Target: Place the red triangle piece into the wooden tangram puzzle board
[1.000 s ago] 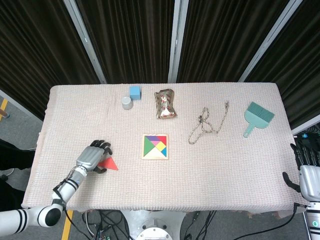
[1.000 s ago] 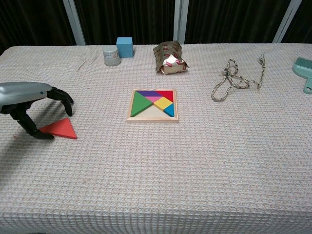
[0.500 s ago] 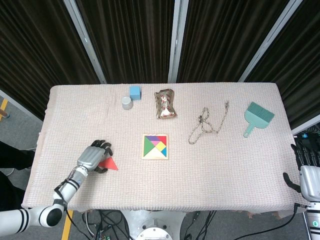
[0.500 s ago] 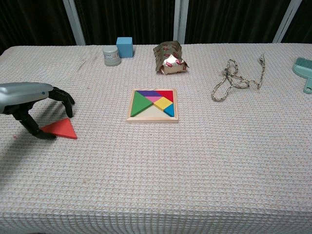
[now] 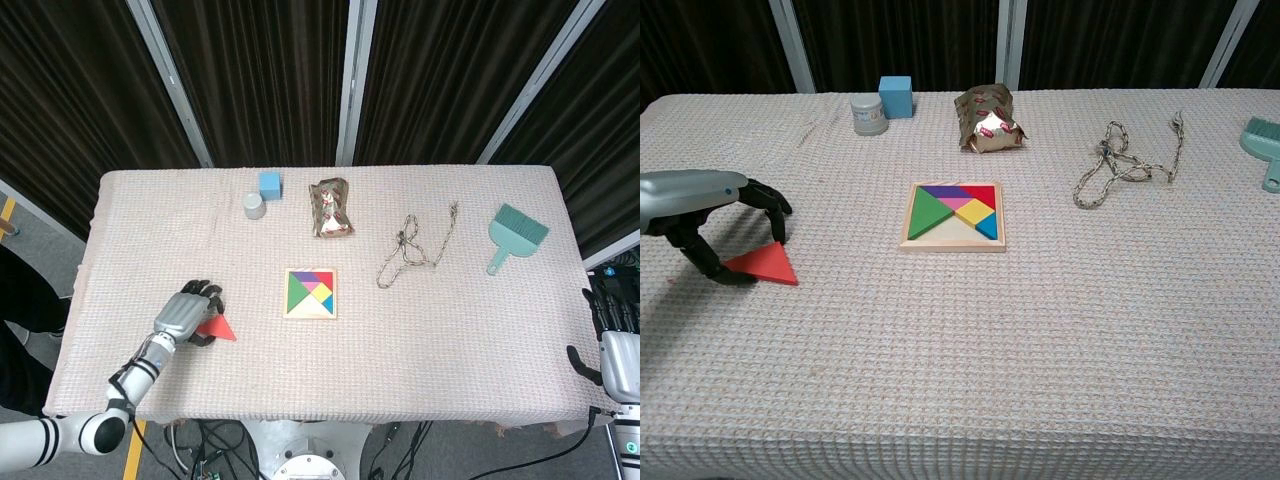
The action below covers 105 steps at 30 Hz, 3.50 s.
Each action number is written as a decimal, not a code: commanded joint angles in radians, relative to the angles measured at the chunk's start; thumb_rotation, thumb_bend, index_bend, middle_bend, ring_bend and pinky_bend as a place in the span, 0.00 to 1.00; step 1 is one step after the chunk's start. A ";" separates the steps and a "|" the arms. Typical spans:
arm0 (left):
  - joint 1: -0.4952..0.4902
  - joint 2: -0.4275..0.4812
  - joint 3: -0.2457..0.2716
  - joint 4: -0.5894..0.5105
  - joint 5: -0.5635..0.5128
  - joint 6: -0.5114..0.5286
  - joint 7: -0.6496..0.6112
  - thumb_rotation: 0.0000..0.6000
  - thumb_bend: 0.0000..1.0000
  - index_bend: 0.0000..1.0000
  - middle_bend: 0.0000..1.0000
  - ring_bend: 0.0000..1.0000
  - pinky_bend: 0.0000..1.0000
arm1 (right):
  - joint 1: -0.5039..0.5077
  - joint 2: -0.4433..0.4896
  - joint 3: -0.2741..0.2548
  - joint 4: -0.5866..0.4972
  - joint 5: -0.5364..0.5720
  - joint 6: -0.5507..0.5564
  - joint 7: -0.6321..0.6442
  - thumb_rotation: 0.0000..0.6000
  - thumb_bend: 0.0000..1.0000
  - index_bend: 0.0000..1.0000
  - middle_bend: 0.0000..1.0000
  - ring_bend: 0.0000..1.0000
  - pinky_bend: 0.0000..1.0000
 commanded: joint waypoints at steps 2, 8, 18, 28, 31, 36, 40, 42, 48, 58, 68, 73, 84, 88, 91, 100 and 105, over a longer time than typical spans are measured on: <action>0.001 0.000 -0.001 -0.002 0.002 0.007 -0.001 1.00 0.24 0.40 0.14 0.00 0.00 | 0.000 0.000 0.000 0.000 0.000 0.000 0.000 1.00 0.23 0.00 0.00 0.00 0.00; 0.000 0.002 -0.005 -0.009 0.001 0.010 -0.007 1.00 0.26 0.42 0.14 0.00 0.00 | 0.000 -0.001 0.000 0.001 0.000 -0.001 0.000 1.00 0.23 0.00 0.00 0.00 0.00; -0.018 0.019 -0.031 -0.063 -0.080 0.006 0.008 1.00 0.27 0.44 0.14 0.00 0.00 | 0.000 -0.001 0.002 -0.001 0.000 0.003 0.000 1.00 0.23 0.00 0.00 0.00 0.00; -0.098 0.002 -0.089 -0.227 -0.315 0.173 0.245 1.00 0.28 0.46 0.15 0.00 0.00 | -0.007 0.003 0.009 -0.012 -0.026 0.043 0.011 1.00 0.23 0.00 0.00 0.00 0.00; -0.124 -0.034 -0.111 -0.241 -0.366 0.213 0.284 1.00 0.28 0.47 0.15 0.00 0.00 | -0.012 0.008 0.012 -0.015 -0.029 0.058 0.017 1.00 0.23 0.00 0.00 0.00 0.00; -0.170 -0.112 -0.142 -0.228 -0.423 0.267 0.342 1.00 0.29 0.47 0.15 0.00 0.00 | -0.019 0.011 0.015 -0.016 -0.035 0.077 0.026 1.00 0.23 0.00 0.00 0.00 0.00; -0.205 -0.172 -0.162 -0.197 -0.471 0.286 0.377 1.00 0.29 0.48 0.15 0.00 0.00 | -0.022 0.009 0.016 -0.010 -0.046 0.091 0.039 1.00 0.23 0.00 0.00 0.00 0.00; -0.223 -0.198 -0.173 -0.180 -0.488 0.291 0.392 1.00 0.29 0.48 0.15 0.00 0.00 | -0.024 0.008 0.017 -0.006 -0.051 0.098 0.043 1.00 0.23 0.00 0.00 0.00 0.00; -0.276 -0.263 -0.205 -0.118 -0.532 0.287 0.431 1.00 0.30 0.48 0.15 0.00 0.00 | -0.029 0.010 0.017 -0.004 -0.061 0.113 0.048 1.00 0.23 0.00 0.00 0.00 0.00; -0.341 -0.349 -0.273 -0.047 -0.642 0.318 0.475 1.00 0.31 0.49 0.16 0.00 0.00 | -0.037 0.000 0.025 0.015 -0.079 0.151 0.070 1.00 0.23 0.00 0.00 0.00 0.00; -0.370 -0.407 -0.299 0.000 -0.666 0.319 0.474 1.00 0.31 0.50 0.17 0.00 0.00 | -0.042 -0.004 0.030 0.027 -0.080 0.164 0.085 1.00 0.23 0.00 0.00 0.00 0.00; -0.383 -0.430 -0.314 0.016 -0.676 0.321 0.475 1.00 0.31 0.50 0.17 0.00 0.00 | -0.045 -0.004 0.032 0.028 -0.083 0.171 0.090 1.00 0.23 0.00 0.00 0.00 0.00; -0.411 -0.466 -0.341 0.052 -0.695 0.322 0.491 1.00 0.32 0.50 0.17 0.00 0.00 | -0.049 -0.005 0.035 0.037 -0.088 0.181 0.105 1.00 0.23 0.00 0.00 0.00 0.00; -0.419 -0.476 -0.337 0.075 -0.679 0.319 0.495 1.00 0.32 0.50 0.17 0.00 0.00 | -0.053 -0.002 0.038 0.040 -0.089 0.194 0.113 1.00 0.23 0.00 0.00 0.00 0.00; -0.423 -0.480 -0.337 0.089 -0.673 0.304 0.494 1.00 0.32 0.51 0.17 0.00 0.00 | -0.056 -0.001 0.039 0.041 -0.088 0.196 0.117 1.00 0.23 0.00 0.00 0.00 0.00; -0.432 -0.491 -0.340 0.107 -0.673 0.280 0.496 1.00 0.32 0.51 0.17 0.00 0.00 | -0.055 -0.001 0.039 0.045 -0.087 0.192 0.122 1.00 0.23 0.00 0.00 0.00 0.00; -0.435 -0.499 -0.340 0.119 -0.672 0.274 0.495 1.00 0.32 0.51 0.17 0.00 0.00 | -0.057 0.002 0.041 0.045 -0.084 0.192 0.125 1.00 0.23 0.00 0.00 0.00 0.00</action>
